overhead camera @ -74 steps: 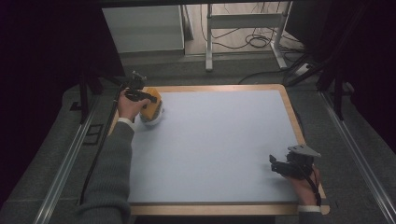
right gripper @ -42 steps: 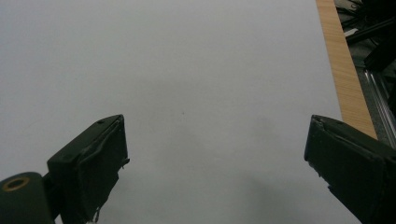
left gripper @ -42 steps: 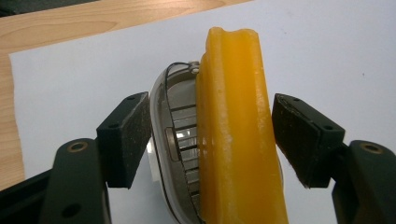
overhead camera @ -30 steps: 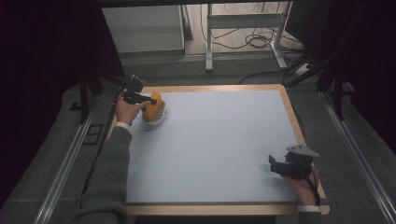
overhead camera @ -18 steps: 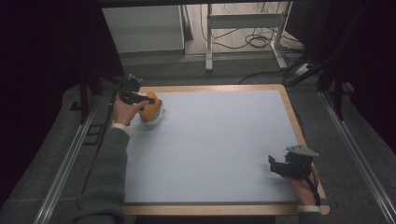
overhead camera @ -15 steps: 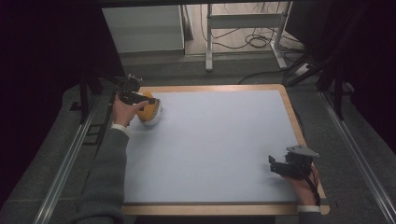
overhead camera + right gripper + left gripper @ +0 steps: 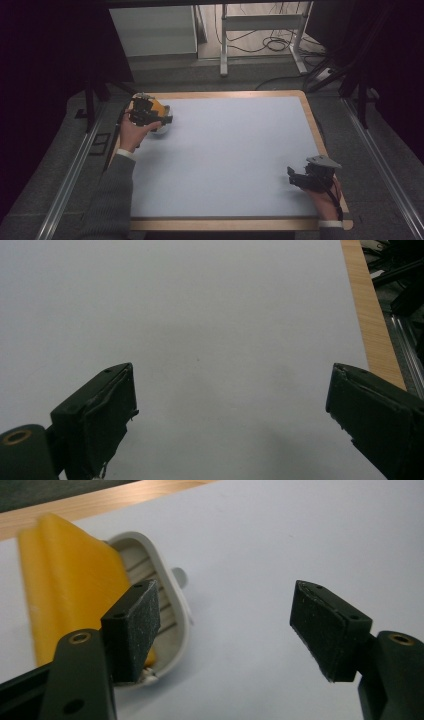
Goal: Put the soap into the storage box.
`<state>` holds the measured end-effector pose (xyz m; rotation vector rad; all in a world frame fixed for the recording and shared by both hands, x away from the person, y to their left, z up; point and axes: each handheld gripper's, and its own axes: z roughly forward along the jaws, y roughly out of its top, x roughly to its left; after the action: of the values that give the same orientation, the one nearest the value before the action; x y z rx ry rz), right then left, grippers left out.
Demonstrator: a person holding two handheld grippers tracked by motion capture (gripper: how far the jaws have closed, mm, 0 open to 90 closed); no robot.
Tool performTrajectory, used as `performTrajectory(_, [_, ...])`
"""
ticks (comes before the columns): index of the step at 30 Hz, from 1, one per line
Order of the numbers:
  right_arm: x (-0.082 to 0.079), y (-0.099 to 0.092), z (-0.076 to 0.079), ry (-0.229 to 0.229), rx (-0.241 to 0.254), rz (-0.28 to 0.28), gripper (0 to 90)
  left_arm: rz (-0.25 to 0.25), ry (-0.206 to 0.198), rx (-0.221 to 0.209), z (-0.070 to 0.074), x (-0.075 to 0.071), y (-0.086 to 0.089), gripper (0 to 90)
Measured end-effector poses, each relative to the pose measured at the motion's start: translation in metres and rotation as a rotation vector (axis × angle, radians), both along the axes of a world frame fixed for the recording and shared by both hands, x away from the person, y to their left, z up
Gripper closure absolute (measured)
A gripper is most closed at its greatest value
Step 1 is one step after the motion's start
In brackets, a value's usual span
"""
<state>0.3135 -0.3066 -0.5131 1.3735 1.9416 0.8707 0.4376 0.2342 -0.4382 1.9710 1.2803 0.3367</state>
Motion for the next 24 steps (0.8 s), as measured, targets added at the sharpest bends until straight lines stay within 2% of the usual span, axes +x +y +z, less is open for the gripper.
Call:
performTrajectory(2, [0.000,0.000,0.000,0.000,0.002,0.000,6.1,-0.007,-0.027,-0.010,-0.001,-0.008,-0.003,29.3])
performTrajectory(4, [0.000,0.000,0.000,-0.001,0.000,-0.003,6.1,-0.032,-0.033,-0.020,-0.003,-0.015,-0.005,30.2])
performTrajectory(7, [0.000,-0.001,0.001,-0.003,0.001,-0.004,6.1,-0.070,-0.026,-0.009,-0.007,-0.024,-0.011,29.9])
performTrajectory(10, [-0.001,-0.001,0.002,-0.003,0.002,-0.002,6.1,-0.100,-0.027,-0.019,-0.012,-0.035,-0.016,29.4])
performTrajectory(17, [-0.001,0.000,0.002,-0.003,0.002,-0.001,6.1,-0.139,-0.012,-0.033,-0.030,-0.053,-0.025,28.1])
performTrajectory(24, [-0.002,0.000,0.002,-0.003,0.002,-0.001,6.1,-0.152,0.007,-0.061,-0.053,-0.078,-0.025,25.4])
